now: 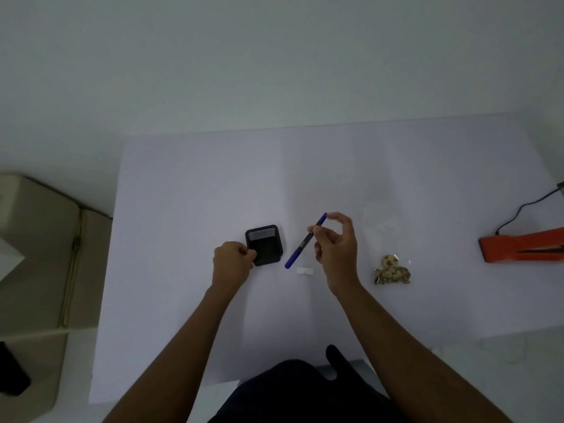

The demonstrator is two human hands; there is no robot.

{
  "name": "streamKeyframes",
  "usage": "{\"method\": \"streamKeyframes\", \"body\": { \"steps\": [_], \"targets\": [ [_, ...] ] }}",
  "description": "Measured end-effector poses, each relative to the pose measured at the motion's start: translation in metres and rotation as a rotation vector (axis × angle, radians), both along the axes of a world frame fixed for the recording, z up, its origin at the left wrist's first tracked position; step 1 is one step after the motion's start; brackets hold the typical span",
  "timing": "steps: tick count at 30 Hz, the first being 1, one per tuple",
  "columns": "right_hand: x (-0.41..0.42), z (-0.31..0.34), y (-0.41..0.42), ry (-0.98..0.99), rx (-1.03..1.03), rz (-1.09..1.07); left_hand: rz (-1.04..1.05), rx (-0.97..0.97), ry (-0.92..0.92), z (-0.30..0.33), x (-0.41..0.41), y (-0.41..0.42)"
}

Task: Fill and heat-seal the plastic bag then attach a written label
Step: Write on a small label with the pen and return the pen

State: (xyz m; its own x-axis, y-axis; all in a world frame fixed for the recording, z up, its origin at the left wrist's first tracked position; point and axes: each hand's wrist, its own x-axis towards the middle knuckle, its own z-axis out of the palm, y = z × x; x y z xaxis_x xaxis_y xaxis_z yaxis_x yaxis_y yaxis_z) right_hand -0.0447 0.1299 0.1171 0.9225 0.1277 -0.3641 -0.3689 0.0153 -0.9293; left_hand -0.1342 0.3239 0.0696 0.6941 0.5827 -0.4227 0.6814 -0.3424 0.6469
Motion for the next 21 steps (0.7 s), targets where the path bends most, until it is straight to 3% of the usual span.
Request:
{"method": "streamKeyframes", "body": {
  "steps": [7, 12, 15, 18, 21],
  "targets": [
    [-0.007, -0.012, -0.016, 0.326, 0.253, 0.003, -0.029, 0.063, 0.025, -0.007, 0.008, 0.021],
    [-0.017, -0.012, -0.016, 0.406, 0.249, 0.088, -0.030, 0.099, 0.043, -0.013, 0.003, 0.021],
    [-0.021, -0.013, -0.013, 0.411, 0.180, 0.108, -0.026, 0.241, -0.116, 0.000, -0.001, 0.011],
    [-0.023, -0.013, -0.007, 0.397, 0.156, 0.078, -0.198, 0.086, -0.339, 0.030, -0.001, -0.014],
    [-0.024, -0.012, -0.002, 0.403, 0.187, 0.045, -0.495, -0.096, -0.315, 0.045, -0.004, -0.042]
  ]
}}
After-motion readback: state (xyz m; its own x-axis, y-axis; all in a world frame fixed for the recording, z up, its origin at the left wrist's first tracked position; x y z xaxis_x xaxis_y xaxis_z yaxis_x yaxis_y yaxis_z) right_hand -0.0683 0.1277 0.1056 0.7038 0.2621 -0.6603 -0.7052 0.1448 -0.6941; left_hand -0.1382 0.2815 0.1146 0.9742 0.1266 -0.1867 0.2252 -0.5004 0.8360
